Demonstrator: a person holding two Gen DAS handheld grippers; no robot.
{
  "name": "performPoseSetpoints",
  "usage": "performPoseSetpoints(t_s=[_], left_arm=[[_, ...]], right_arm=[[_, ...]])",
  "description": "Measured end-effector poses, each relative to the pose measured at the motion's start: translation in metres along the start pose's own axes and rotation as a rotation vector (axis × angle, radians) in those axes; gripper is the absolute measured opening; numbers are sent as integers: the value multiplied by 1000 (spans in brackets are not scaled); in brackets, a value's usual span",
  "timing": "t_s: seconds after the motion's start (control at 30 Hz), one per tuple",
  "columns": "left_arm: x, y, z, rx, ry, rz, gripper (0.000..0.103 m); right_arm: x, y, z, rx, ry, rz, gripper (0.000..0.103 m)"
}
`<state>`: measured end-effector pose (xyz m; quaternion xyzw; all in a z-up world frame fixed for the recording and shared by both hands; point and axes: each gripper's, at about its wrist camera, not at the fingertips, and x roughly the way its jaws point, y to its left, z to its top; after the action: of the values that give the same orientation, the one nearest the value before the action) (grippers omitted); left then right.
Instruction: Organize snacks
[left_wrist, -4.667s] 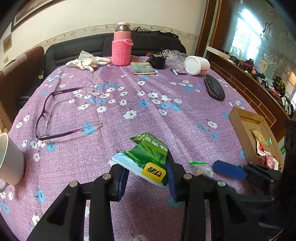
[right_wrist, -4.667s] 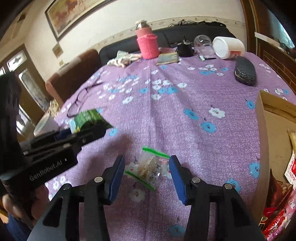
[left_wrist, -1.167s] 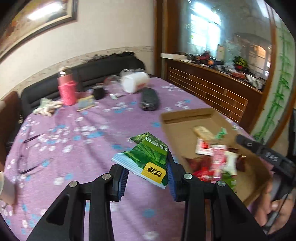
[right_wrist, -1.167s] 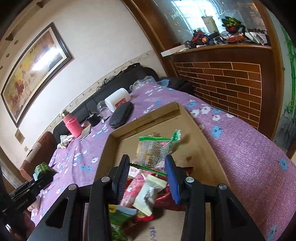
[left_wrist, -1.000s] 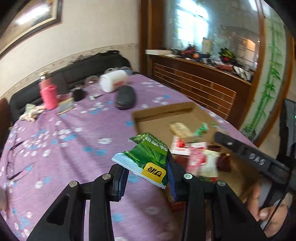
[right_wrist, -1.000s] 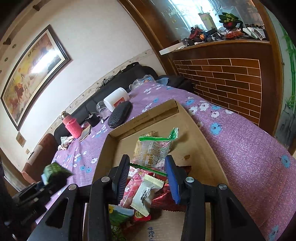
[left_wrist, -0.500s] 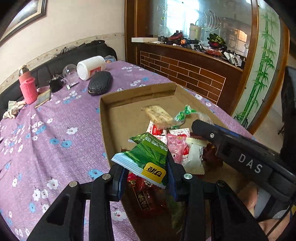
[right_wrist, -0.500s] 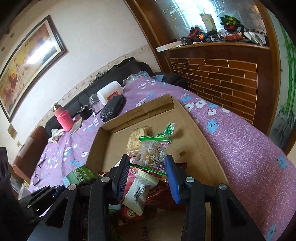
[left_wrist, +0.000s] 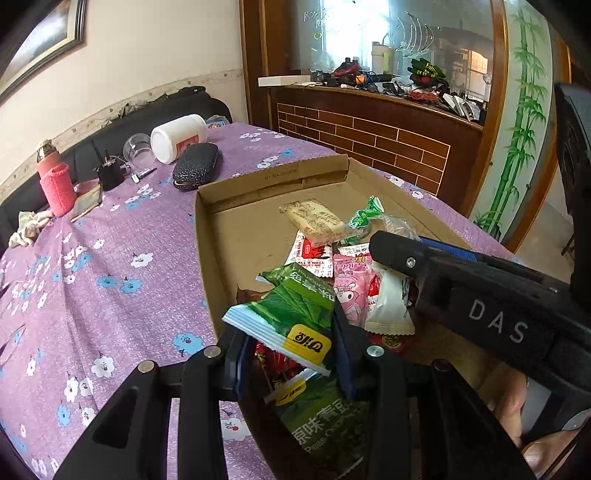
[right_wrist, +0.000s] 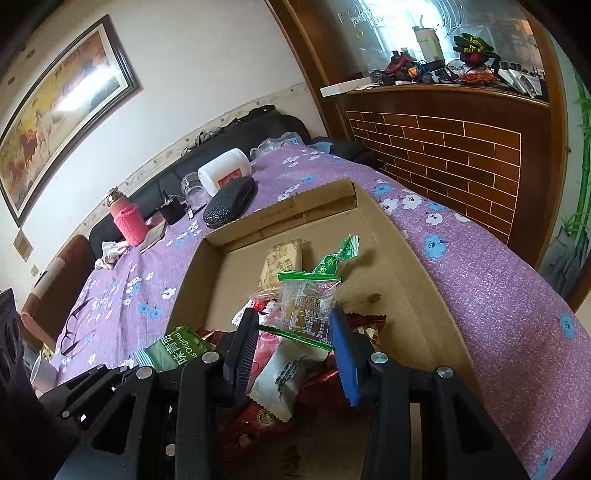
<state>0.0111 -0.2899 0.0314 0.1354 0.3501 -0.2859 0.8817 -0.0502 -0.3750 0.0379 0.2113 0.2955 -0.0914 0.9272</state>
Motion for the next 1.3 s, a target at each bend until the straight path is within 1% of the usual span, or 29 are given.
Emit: performPoseSetpoints(t_s=[0.17,0.3,0.43,0.5,0.63,0.87,1.1,1.3], left_arm=[[0,-4,-3,18,-14,15,36],[-1,-8,-6,43,-25,33,42],[1,-10,-8,58,-23,40,44],[1,-10,-8,56,-24,40,44],[4,-9,-8,45,-18,32,48],[5,-8,-8,41,-15,29,50],[2,-9,-8,42,-20,31,56],[2,-9,-8,44,-21,30,57]], right_arm=[[2,2,-1,-10,9,0,43],[3,3,-2,-14,15,-1,43],[3,4,-2,-16,15,-2,43],[3,4,-2,-20,15,-5,43],[3,5,-2,-25,16,-9,43],[3,5,-2,-27,13,-12,43],[3,5,-2,-26,15,-12,43],[3,5,-2,-25,14,-12,43]])
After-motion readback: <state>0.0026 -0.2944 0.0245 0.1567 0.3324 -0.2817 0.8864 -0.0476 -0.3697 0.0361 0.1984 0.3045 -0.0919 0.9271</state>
